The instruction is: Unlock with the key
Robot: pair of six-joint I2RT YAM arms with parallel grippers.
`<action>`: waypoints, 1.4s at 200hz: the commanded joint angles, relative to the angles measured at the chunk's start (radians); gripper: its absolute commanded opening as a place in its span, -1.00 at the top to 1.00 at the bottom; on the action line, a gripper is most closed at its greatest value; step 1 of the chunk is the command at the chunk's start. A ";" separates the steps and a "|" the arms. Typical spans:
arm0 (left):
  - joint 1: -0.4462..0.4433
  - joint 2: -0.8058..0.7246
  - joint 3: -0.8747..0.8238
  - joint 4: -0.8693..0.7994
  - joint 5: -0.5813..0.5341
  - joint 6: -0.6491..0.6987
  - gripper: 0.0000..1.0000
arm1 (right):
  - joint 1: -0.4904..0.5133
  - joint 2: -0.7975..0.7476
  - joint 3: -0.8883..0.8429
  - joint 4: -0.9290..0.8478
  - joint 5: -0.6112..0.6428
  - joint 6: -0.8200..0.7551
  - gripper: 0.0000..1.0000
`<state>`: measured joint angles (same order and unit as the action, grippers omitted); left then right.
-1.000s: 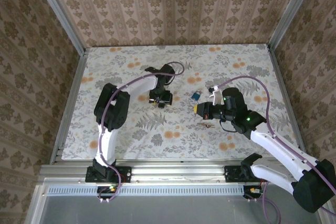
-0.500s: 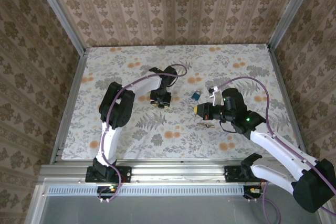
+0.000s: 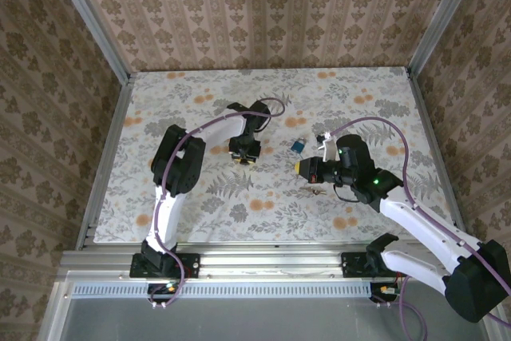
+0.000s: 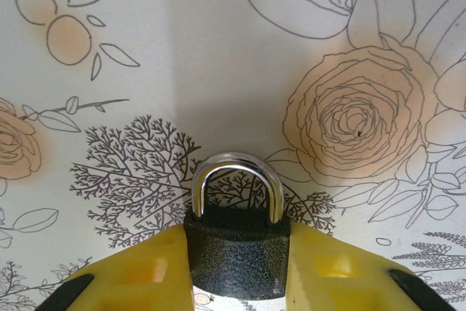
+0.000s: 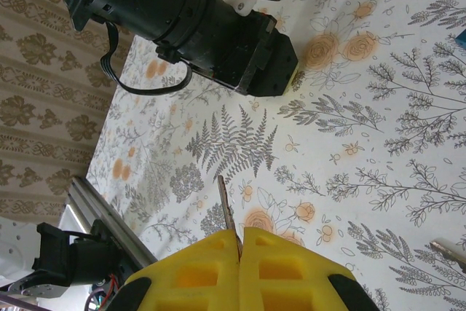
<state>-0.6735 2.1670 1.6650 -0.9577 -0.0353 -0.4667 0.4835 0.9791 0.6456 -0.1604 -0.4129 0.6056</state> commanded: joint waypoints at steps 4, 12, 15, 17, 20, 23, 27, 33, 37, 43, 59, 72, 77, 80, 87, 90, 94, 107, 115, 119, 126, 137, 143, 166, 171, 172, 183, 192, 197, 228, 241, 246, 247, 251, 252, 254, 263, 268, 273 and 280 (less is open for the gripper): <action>0.008 0.016 -0.021 -0.006 0.008 0.003 0.45 | 0.004 0.004 -0.011 0.024 0.023 0.004 1.00; 0.009 0.014 -0.023 -0.007 0.007 0.004 0.34 | 0.004 0.006 -0.012 0.024 0.023 0.004 1.00; 0.009 0.016 -0.023 -0.009 0.005 0.004 0.30 | 0.004 0.006 -0.012 0.026 0.023 0.003 1.00; 0.009 0.016 -0.023 -0.010 0.004 0.005 0.28 | 0.004 0.006 -0.012 0.028 0.023 0.004 1.00; 0.009 0.017 -0.021 -0.011 0.002 0.004 0.25 | 0.004 0.006 -0.011 0.028 0.023 0.005 1.00; 0.009 0.017 -0.021 -0.013 0.002 0.004 0.23 | 0.004 0.006 -0.012 0.030 0.023 0.005 1.00; 0.009 0.019 -0.021 -0.014 0.000 0.004 0.19 | 0.004 0.006 -0.012 0.030 0.023 0.005 1.00; 0.010 0.020 -0.023 -0.015 -0.002 0.005 0.16 | 0.004 0.007 -0.012 0.030 0.023 0.006 1.00; 0.011 0.022 -0.024 -0.014 -0.002 0.004 0.14 | 0.004 0.007 -0.012 0.033 0.023 0.007 1.00; 0.011 0.023 -0.025 -0.013 -0.002 0.003 0.10 | 0.004 0.007 -0.012 0.033 0.023 0.008 1.00; 0.011 0.027 -0.035 -0.002 0.013 -0.001 0.10 | 0.004 0.007 -0.013 0.033 0.025 0.007 1.00; 0.012 0.029 -0.043 0.010 0.023 -0.005 0.14 | 0.004 0.007 -0.016 0.034 0.026 0.007 1.00; 0.013 0.031 -0.047 0.014 0.030 -0.006 0.17 | 0.004 0.006 -0.017 0.035 0.026 0.006 1.00; 0.014 0.032 -0.049 0.016 0.033 -0.007 0.20 | 0.004 0.005 -0.018 0.034 0.026 0.006 1.00; 0.015 0.035 -0.052 0.021 0.037 -0.007 0.27 | 0.004 0.006 -0.021 0.037 0.028 0.007 1.00; 0.017 0.036 -0.054 0.022 0.040 -0.009 0.30 | 0.004 0.006 -0.023 0.039 0.028 0.008 1.00; 0.018 0.037 -0.056 0.024 0.043 -0.009 0.34 | 0.004 0.006 -0.024 0.040 0.028 0.009 1.00; 0.023 0.039 -0.063 0.033 0.060 -0.011 0.45 | 0.004 0.006 -0.029 0.042 0.029 0.010 1.00; 0.026 0.039 -0.067 0.039 0.067 -0.012 0.50 | 0.004 0.006 -0.030 0.043 0.030 0.010 1.00; 0.028 0.037 -0.068 0.040 0.068 -0.012 0.53 | 0.004 0.006 -0.031 0.045 0.031 0.011 1.00; 0.029 0.034 -0.068 0.040 0.068 -0.012 0.56 | 0.004 0.006 -0.034 0.046 0.032 0.011 1.00; 0.029 0.026 -0.070 0.040 0.065 -0.012 0.58 | 0.004 0.007 -0.036 0.048 0.035 0.010 1.00; 0.030 0.020 -0.071 0.040 0.063 -0.013 0.59 | 0.004 0.008 -0.039 0.050 0.038 0.009 1.00; 0.031 -0.013 -0.073 0.037 0.057 -0.020 0.61 | 0.005 0.012 -0.052 0.063 0.043 0.009 1.00; 0.031 -0.022 -0.073 0.037 0.056 -0.024 0.62 | 0.004 0.013 -0.056 0.068 0.043 0.011 1.00; 0.032 -0.025 -0.073 0.036 0.056 -0.024 0.62 | 0.004 0.013 -0.056 0.068 0.043 0.012 1.00; 0.032 -0.050 -0.076 0.039 0.054 -0.033 0.63 | 0.007 0.018 -0.061 0.079 0.045 0.013 1.00; 0.032 -0.072 -0.079 0.041 0.052 -0.041 0.63 | 0.010 0.022 -0.063 0.083 0.050 0.011 1.00; 0.032 -0.084 -0.080 0.042 0.052 -0.046 0.63 | 0.013 0.024 -0.064 0.085 0.051 0.007 1.00; 0.031 -0.167 -0.088 0.048 0.050 -0.085 0.63 | 0.040 0.035 -0.071 0.098 0.101 -0.012 1.00; 0.031 -0.205 -0.098 0.055 0.044 -0.112 0.63 | 0.055 0.039 -0.076 0.116 0.123 -0.017 1.00; 0.031 -0.220 -0.103 0.061 0.042 -0.124 0.63 | 0.061 0.038 -0.078 0.127 0.133 -0.018 1.00; 0.031 -0.223 -0.105 0.061 0.042 -0.127 0.63 | 0.063 0.039 -0.079 0.128 0.135 -0.018 1.00; 0.031 -0.237 -0.110 0.067 0.041 -0.137 0.63 | 0.070 0.039 -0.082 0.139 0.144 -0.019 1.00; 0.031 -0.240 -0.111 0.068 0.041 -0.138 0.63 | 0.072 0.039 -0.081 0.141 0.146 -0.020 1.00; 0.031 -0.246 -0.114 0.071 0.041 -0.145 0.63 | 0.075 0.040 -0.084 0.148 0.151 -0.020 1.00; 0.031 -0.274 -0.127 0.080 0.039 -0.175 0.63 | 0.091 0.041 -0.092 0.175 0.173 -0.021 1.00; 0.032 -0.291 -0.135 0.089 0.040 -0.192 0.63 | 0.099 0.043 -0.096 0.195 0.185 -0.021 1.00; 0.032 -0.306 -0.142 0.097 0.042 -0.207 0.63 | 0.108 0.046 -0.102 0.214 0.197 -0.021 1.00; 0.033 -0.329 -0.152 0.106 0.042 -0.233 0.63 | 0.117 0.052 -0.107 0.240 0.212 -0.020 1.00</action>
<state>-0.6521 1.9324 1.5402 -0.8749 0.0181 -0.5930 0.5663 1.0161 0.5674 -0.0360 -0.2935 0.6010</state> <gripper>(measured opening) 0.278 0.065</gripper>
